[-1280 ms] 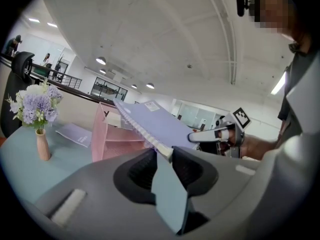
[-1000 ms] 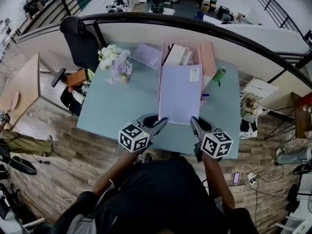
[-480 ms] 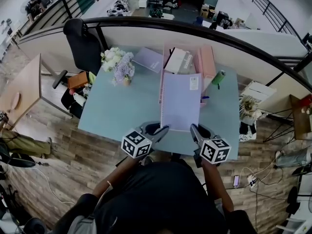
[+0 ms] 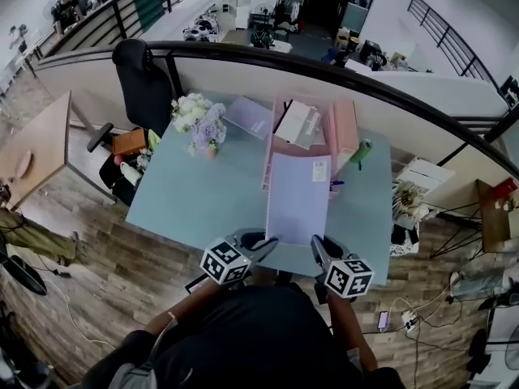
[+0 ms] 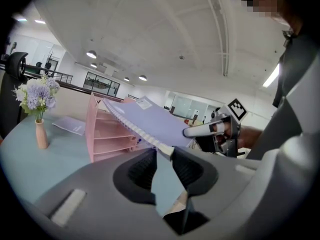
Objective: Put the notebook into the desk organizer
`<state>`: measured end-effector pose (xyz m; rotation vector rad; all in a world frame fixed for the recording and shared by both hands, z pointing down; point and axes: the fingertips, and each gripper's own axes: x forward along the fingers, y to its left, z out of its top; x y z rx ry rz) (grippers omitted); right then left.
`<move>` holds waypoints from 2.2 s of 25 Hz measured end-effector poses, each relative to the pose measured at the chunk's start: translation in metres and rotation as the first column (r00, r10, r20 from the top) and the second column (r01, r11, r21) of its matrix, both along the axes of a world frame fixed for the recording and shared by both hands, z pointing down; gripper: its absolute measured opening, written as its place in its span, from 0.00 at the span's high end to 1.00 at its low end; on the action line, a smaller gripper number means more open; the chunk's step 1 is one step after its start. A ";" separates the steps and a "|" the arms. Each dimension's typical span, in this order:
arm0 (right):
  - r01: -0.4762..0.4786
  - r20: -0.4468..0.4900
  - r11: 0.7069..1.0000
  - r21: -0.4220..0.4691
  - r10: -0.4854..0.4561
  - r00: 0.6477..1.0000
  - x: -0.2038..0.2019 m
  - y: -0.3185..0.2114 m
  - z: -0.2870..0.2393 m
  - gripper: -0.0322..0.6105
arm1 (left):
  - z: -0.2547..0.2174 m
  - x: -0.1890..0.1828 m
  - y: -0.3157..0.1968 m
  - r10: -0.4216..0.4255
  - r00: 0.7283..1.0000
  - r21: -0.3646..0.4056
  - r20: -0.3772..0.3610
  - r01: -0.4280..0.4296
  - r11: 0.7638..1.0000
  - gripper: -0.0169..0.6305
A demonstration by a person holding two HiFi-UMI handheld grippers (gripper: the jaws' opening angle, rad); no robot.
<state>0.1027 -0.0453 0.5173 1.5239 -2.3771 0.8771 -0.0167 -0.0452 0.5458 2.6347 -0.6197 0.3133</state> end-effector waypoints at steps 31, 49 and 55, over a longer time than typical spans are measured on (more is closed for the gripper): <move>-0.020 -0.011 0.998 -0.065 0.019 1.000 -0.002 0.035 0.030 0.88 | 0.025 0.002 0.035 0.073 0.997 -0.033 0.041 -0.071 0.997 0.73; -0.035 0.024 0.989 -0.147 0.039 0.999 -0.001 0.022 0.069 0.88 | 0.060 0.003 0.025 0.064 0.996 -0.106 0.063 -0.057 0.993 0.73; -0.038 0.046 0.986 -0.164 0.047 0.998 0.001 0.014 0.079 0.88 | 0.066 0.004 0.017 0.056 0.995 -0.108 0.078 -0.047 0.993 0.73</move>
